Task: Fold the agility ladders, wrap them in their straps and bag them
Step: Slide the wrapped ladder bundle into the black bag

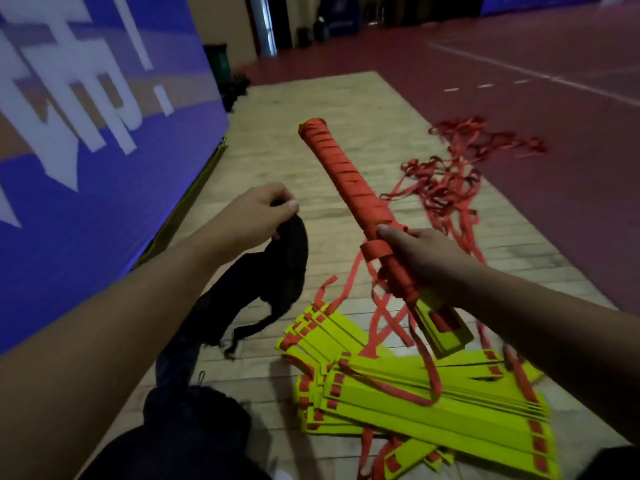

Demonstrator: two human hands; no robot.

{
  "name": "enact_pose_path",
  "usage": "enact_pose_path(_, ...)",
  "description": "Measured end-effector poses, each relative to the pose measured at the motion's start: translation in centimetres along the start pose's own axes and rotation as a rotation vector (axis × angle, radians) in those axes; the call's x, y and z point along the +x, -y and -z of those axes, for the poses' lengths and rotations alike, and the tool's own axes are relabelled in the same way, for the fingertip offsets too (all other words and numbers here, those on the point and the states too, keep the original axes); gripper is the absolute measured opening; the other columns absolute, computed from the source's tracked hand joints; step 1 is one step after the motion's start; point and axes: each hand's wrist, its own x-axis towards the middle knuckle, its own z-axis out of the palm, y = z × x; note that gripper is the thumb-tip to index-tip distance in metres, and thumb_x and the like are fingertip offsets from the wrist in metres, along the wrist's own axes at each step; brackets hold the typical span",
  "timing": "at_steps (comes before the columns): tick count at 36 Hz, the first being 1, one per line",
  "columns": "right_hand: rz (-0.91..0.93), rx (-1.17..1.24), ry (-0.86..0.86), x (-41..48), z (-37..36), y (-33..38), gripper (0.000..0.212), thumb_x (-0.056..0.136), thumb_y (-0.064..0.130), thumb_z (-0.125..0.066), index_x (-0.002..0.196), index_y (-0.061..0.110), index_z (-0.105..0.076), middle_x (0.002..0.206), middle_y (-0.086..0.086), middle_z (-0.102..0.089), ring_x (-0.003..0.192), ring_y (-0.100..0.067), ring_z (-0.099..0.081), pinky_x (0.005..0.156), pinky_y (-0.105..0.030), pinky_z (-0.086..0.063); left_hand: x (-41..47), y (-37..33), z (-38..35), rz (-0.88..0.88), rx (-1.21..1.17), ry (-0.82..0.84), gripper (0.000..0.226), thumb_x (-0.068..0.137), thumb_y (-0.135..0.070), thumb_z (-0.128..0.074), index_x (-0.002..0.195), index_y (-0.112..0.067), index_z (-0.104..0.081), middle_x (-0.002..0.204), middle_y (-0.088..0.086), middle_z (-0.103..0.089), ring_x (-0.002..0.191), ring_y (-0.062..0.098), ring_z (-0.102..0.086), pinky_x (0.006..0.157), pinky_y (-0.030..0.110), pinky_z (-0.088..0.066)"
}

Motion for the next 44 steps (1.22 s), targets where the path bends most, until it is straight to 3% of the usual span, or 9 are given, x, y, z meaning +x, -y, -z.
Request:
enact_pose_path(6,0.017,0.215,-0.07,-3.4,5.7,0.4,0.035,0.101,0.037,-0.057,0.106,0.003,-0.063,0.089,-0.026,-0.075,0.043,-0.023,-0.062,0.039,-0.026,-0.05,-0.1,-5.7,-5.5,-0.085,-0.281,0.014,0.015,0.103,-0.012,-0.05,0.09,-0.01,-0.057,0.074,0.011,-0.06,0.052,0.013,-0.059,0.051,0.022,-0.046)
enact_pose_path(13,-0.011,0.378,-0.13,-2.9,7.9,-1.3,0.042,0.1,0.04,-0.057,0.116,0.002,-0.062,0.115,-0.031,-0.068,0.044,-0.024,-0.063,0.04,-0.029,-0.051,-0.2,-6.0,-11.8,0.014,-0.61,0.103,0.013,0.102,-0.005,-0.05,0.091,-0.01,-0.056,0.077,0.01,-0.062,0.052,0.015,-0.062,0.051,0.021,-0.045)
enact_pose_path(24,-0.181,0.585,-0.07,-1.0,7.8,-1.8,0.036,0.097,0.039,-0.063,0.107,0.005,-0.059,0.067,-0.014,-0.066,0.047,-0.024,-0.061,0.043,-0.03,-0.054,2.6,-6.6,-14.7,0.091,-1.098,0.235,0.018,0.097,0.008,-0.045,0.097,-0.006,-0.058,0.078,0.008,-0.064,0.065,0.015,-0.065,0.06,0.021,-0.054)
enact_pose_path(29,-0.183,0.611,-0.073,0.1,7.4,-1.3,0.03,0.099,0.036,-0.059,0.106,0.007,-0.057,0.06,-0.011,-0.062,0.04,-0.021,-0.06,0.039,-0.026,-0.05,3.3,-6.6,-16.0,0.082,-0.908,0.251,0.01,0.098,-0.003,-0.053,0.104,-0.01,-0.056,0.087,0.008,-0.062,0.066,0.01,-0.064,0.054,0.016,-0.049)
enact_pose_path(30,-0.181,0.618,-0.071,0.2,7.5,-1.2,0.029,0.1,0.036,-0.057,0.104,0.008,-0.055,0.056,-0.01,-0.06,0.038,-0.02,-0.059,0.037,-0.025,-0.049,3.3,-6.5,-16.2,0.071,-0.871,0.264,0.014,0.097,-0.013,-0.057,0.111,-0.011,-0.055,0.089,0.006,-0.064,0.069,0.009,-0.065,0.058,0.016,-0.05)
enact_pose_path(33,-0.177,0.701,-0.062,0.7,7.9,-0.5,0.027,0.102,0.037,-0.052,0.105,0.011,-0.052,0.052,-0.008,-0.057,0.035,-0.018,-0.056,0.035,-0.023,-0.047,3.4,-5.5,-16.2,0.0,-0.797,0.389,0.086,0.07,-0.059,-0.071,0.143,-0.025,-0.039,0.097,-0.011,-0.074,0.087,0.005,-0.069,0.075,0.016,-0.052)
enact_pose_path(37,-0.167,0.803,-0.076,0.9,8.7,0.4,0.035,0.105,0.038,-0.043,0.089,0.009,-0.054,0.049,-0.007,-0.055,0.033,-0.013,-0.053,0.035,-0.018,-0.045,3.1,-3.9,-16.2,-0.197,-0.428,0.572,0.137,0.05,-0.062,-0.09,0.157,-0.044,-0.007,0.151,-0.005,-0.047,0.132,0.005,-0.051,0.112,0.03,-0.039)
enact_pose_path(41,-0.184,0.794,-0.129,1.5,9.4,0.4,0.037,0.106,0.039,-0.042,0.091,0.007,-0.051,0.049,-0.009,-0.055,0.034,-0.014,-0.054,0.034,-0.02,-0.045,2.9,-3.2,-16.7,-0.287,-0.199,0.411,0.084,0.071,-0.023,-0.077,0.142,-0.04,-0.037,0.118,-0.006,-0.067,0.107,0.013,-0.067,0.096,0.044,-0.053)
enact_pose_path(44,-0.18,0.788,-0.15,1.6,9.8,0.3,0.031,0.106,0.036,-0.042,0.094,0.009,-0.051,0.052,-0.008,-0.056,0.035,-0.014,-0.054,0.036,-0.019,-0.046,3.3,-3.2,-15.8,-0.253,-0.352,0.29,0.049,0.071,-0.007,-0.061,0.109,-0.037,-0.055,0.093,-0.006,-0.066,0.079,0.016,-0.061,0.066,0.031,-0.048)
